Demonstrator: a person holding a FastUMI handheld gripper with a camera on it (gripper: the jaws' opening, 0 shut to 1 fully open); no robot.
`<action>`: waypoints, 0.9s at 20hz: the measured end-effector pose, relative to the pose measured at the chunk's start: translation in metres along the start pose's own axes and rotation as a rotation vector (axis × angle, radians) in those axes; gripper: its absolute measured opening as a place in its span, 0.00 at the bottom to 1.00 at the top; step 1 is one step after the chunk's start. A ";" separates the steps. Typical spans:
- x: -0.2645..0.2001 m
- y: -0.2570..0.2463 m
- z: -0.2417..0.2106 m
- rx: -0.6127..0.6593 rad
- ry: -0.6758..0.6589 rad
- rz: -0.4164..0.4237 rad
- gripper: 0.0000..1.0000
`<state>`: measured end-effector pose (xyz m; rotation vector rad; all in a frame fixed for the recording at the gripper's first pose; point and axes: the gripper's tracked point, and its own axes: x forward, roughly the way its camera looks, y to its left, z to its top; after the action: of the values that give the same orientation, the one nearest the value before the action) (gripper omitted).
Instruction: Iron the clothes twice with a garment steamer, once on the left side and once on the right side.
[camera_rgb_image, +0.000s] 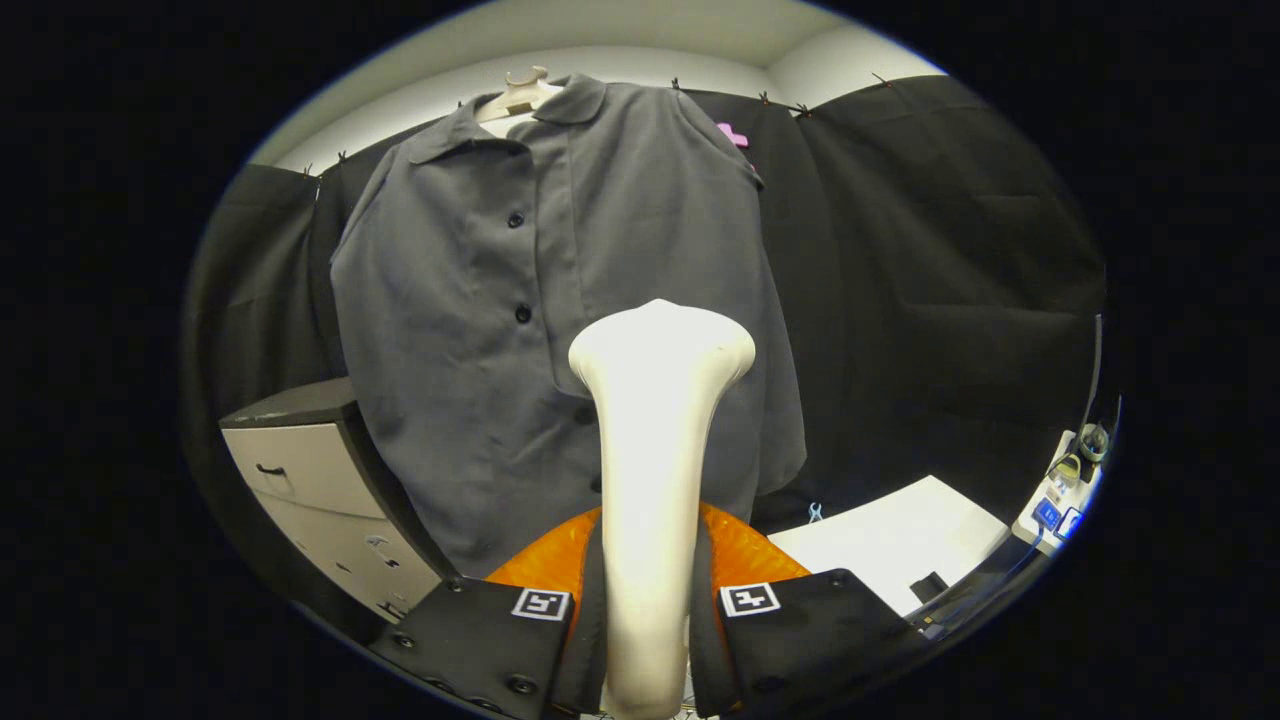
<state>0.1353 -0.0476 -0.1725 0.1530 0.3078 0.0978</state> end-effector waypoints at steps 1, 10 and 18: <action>-0.008 0.008 0.011 -0.005 -0.020 0.005 0.41; -0.076 0.078 0.082 -0.067 -0.166 0.039 0.41; -0.118 0.133 0.115 -0.072 -0.250 0.082 0.41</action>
<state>0.0496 0.0537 -0.0079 0.1050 0.0485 0.1696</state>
